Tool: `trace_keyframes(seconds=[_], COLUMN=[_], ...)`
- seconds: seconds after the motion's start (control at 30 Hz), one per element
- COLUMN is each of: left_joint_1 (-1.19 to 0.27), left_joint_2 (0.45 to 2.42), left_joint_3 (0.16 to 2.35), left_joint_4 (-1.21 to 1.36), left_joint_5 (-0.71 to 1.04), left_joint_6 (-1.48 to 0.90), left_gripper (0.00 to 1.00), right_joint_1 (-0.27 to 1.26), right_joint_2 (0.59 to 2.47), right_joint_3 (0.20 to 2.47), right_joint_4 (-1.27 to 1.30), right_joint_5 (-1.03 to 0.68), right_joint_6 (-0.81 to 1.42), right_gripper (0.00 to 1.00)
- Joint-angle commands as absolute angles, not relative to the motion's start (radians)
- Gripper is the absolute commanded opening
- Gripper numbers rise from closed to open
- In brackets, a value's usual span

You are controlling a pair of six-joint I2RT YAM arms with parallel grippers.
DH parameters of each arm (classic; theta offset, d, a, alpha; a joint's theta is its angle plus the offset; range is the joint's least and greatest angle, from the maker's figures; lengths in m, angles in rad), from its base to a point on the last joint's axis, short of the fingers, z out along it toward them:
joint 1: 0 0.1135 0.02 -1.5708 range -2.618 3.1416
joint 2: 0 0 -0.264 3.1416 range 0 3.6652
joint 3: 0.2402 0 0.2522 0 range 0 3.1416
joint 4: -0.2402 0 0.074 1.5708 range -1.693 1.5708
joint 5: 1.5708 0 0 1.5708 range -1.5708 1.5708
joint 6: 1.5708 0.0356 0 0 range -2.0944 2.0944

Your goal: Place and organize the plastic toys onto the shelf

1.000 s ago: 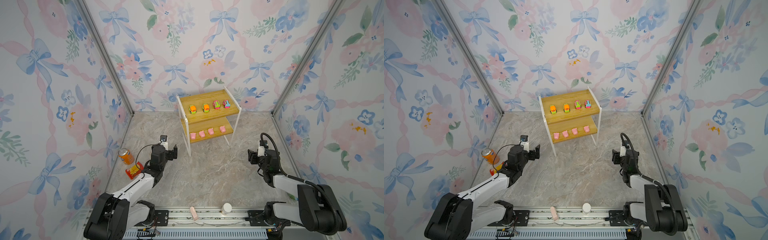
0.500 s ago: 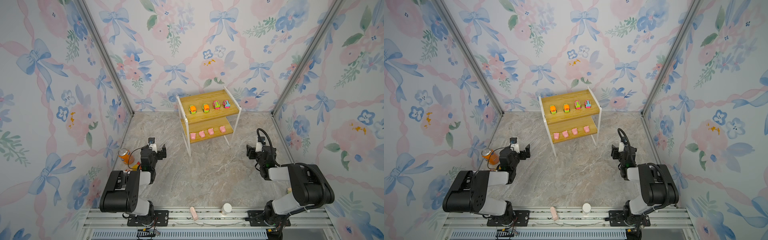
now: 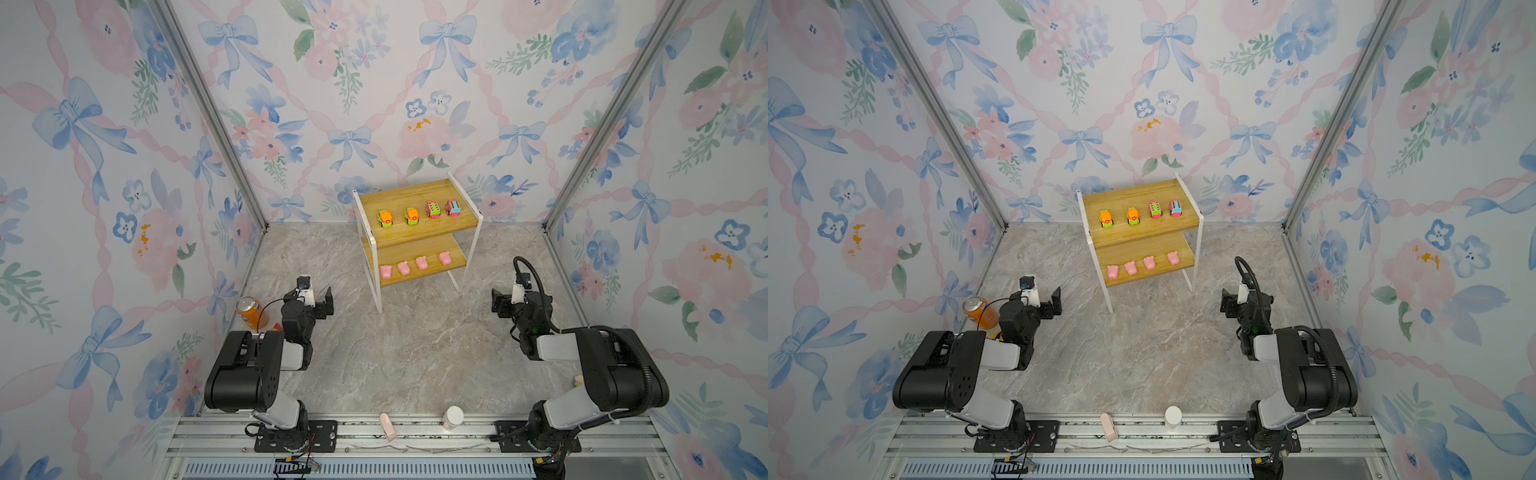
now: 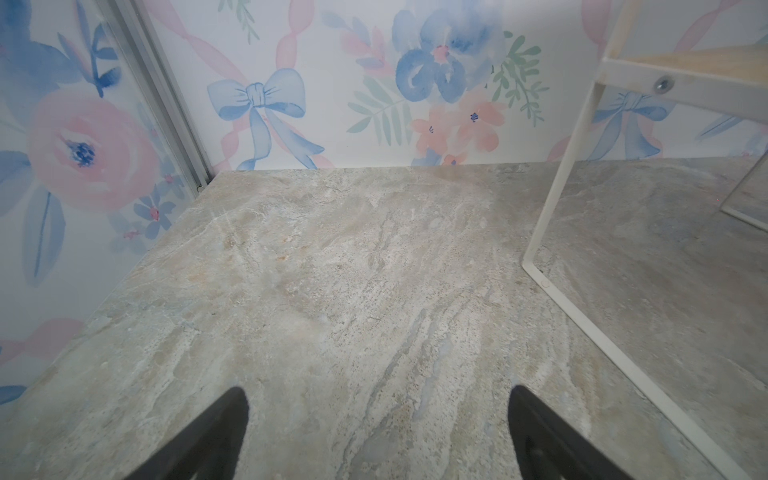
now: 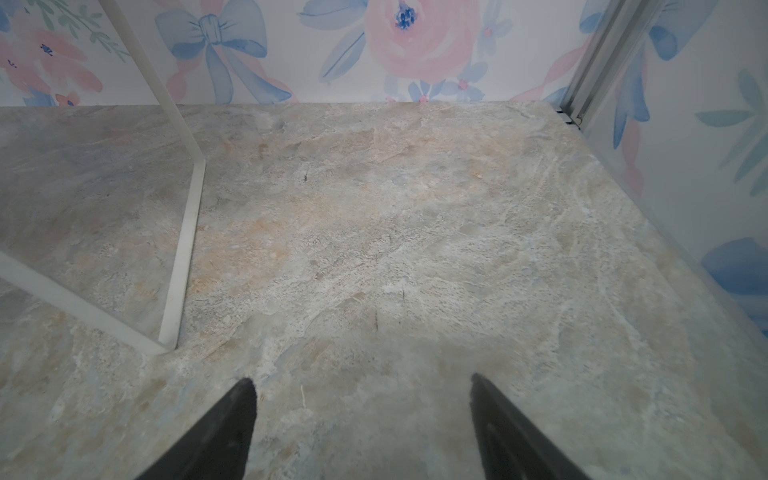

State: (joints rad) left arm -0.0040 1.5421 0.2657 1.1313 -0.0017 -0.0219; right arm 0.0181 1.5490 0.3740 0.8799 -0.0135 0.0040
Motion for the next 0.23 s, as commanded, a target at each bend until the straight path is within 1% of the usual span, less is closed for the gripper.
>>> trace_keyframes(seconds=[0.0,0.07,0.2], left_joint_1=[0.002,0.006,0.007], left_joint_2=[1.557,1.556,1.555], left_joint_3=[0.248,0.247,0.248], left_joint_4=[1.173,1.173,1.173], left_joint_5=[0.018,0.051,0.052], left_joint_6=[-0.034,-0.028,-0.025], left_gripper=[0.98,0.98,0.98], right_joint_1=[0.031,0.028,0.032], right_joint_2=[1.546,1.548,1.546], right_joint_3=[0.391,0.392,0.39], right_joint_4=[0.907,0.907,0.908], right_joint_5=[0.012,0.003,0.015], right_joint_6=[-0.009,-0.007,-0.009], right_gripper=[0.78,0.77,0.82])
